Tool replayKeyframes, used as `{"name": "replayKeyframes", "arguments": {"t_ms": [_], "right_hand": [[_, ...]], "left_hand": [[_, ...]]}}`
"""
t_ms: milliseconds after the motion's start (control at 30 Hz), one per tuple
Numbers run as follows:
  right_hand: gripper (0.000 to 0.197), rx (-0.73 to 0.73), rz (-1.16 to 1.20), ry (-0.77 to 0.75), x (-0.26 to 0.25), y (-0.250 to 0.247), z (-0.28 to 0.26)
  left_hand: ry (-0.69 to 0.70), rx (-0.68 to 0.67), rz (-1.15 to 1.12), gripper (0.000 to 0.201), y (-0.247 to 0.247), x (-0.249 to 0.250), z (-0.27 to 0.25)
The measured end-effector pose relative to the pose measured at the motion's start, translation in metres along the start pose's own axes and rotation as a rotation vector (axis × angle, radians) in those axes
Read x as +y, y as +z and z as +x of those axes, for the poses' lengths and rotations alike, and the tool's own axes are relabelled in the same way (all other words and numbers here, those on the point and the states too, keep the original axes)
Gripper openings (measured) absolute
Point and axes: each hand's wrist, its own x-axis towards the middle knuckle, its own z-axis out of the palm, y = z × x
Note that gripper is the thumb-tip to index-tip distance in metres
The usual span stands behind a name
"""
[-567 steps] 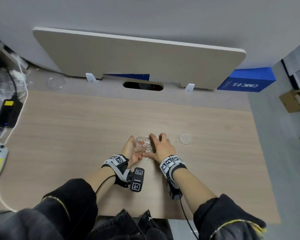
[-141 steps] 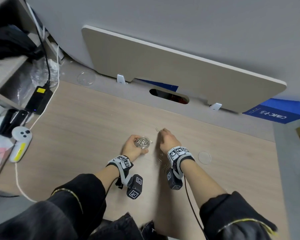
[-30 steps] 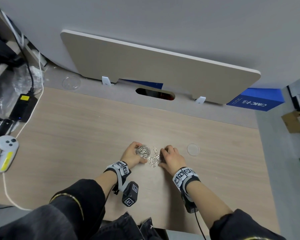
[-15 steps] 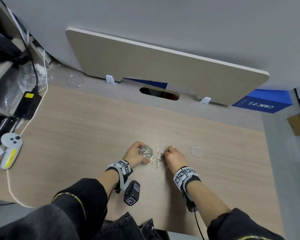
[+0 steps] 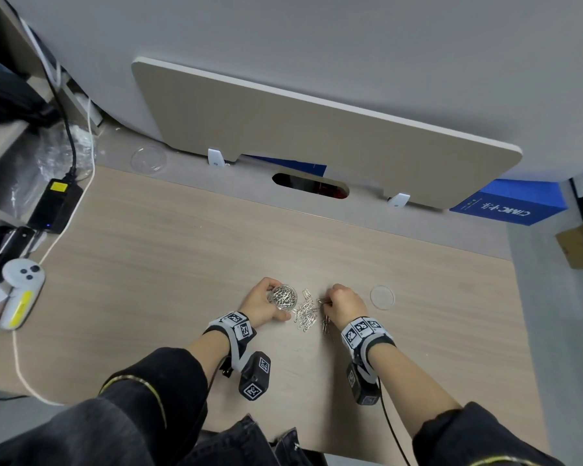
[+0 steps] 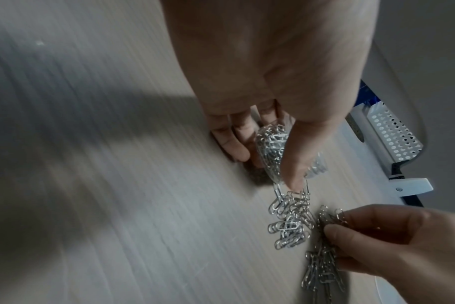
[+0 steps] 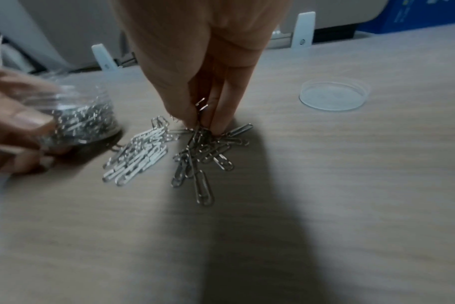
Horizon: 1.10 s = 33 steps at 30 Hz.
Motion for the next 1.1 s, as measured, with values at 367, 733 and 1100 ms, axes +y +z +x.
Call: {"name": "replayKeyframes", "arguments": {"t_ms": [367,733,1100], "right_hand": [[0.006,0.098,0.458,-0.013,-0.057,-0.018,0.007],[0.02,0.099,0.414,-0.07,-0.053,-0.025,0.008],[0.031,0.001,0.328,0.491,0.011,0.006,-0.008]], "left_hand": [[0.0,-0.026,-0.065,0.07,-0.001,0.003,-0.003],[0.009,-0.024,-0.044,0.072,-0.004,0.001,-0.002],[0.016,-0.02,0.01,0.065,-0.005,0.001,-0.002]]}}
